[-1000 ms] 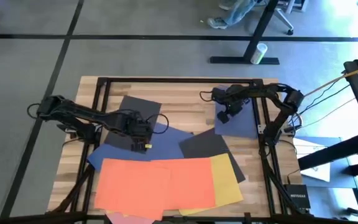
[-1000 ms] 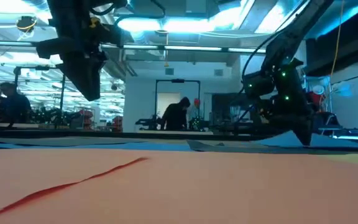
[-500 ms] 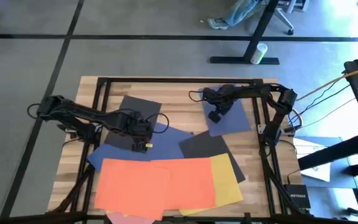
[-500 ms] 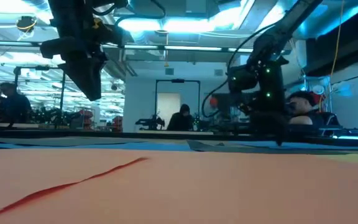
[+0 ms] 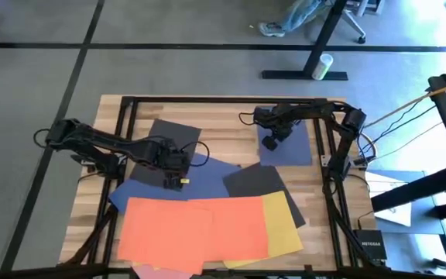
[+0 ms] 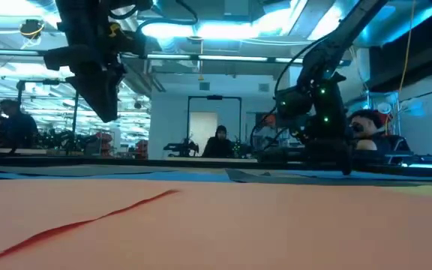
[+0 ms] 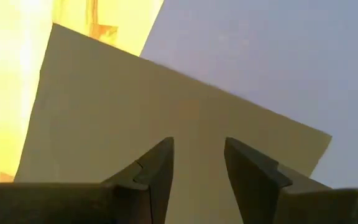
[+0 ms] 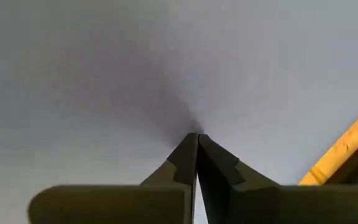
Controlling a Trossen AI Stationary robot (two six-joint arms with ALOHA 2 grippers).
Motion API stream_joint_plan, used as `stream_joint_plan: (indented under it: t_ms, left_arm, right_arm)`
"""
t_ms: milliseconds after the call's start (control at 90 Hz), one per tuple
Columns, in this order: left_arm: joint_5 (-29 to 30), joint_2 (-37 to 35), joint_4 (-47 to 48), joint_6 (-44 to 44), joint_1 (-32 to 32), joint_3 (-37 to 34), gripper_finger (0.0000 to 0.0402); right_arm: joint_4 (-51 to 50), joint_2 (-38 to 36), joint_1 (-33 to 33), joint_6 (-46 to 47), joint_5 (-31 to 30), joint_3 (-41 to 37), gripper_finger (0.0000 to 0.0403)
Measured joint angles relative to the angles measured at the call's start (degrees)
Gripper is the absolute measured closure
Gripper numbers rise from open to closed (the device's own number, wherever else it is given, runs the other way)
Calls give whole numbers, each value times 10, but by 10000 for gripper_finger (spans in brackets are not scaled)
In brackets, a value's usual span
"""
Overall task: Organize paper
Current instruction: Move the blue paper to the top right of the table
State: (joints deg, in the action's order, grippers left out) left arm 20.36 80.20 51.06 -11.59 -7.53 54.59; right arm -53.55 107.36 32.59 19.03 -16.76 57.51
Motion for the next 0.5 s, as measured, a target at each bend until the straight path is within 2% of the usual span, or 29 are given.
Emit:
stream_joint_plan:
  t_ms: [167, 289, 500]
  left_arm:
    - [0, 0, 7, 1, 1, 0, 273]
    - [0, 0, 4, 2, 1, 0, 273]
    - [0, 0, 1, 0, 1, 0, 273]
  right_arm:
    - [-41, 4, 1, 5, -36, -3, 403]
    - [-33, -11, -8, 19, -30, -6, 403]
    - [23, -84, -52, 62, 53, 14, 398]
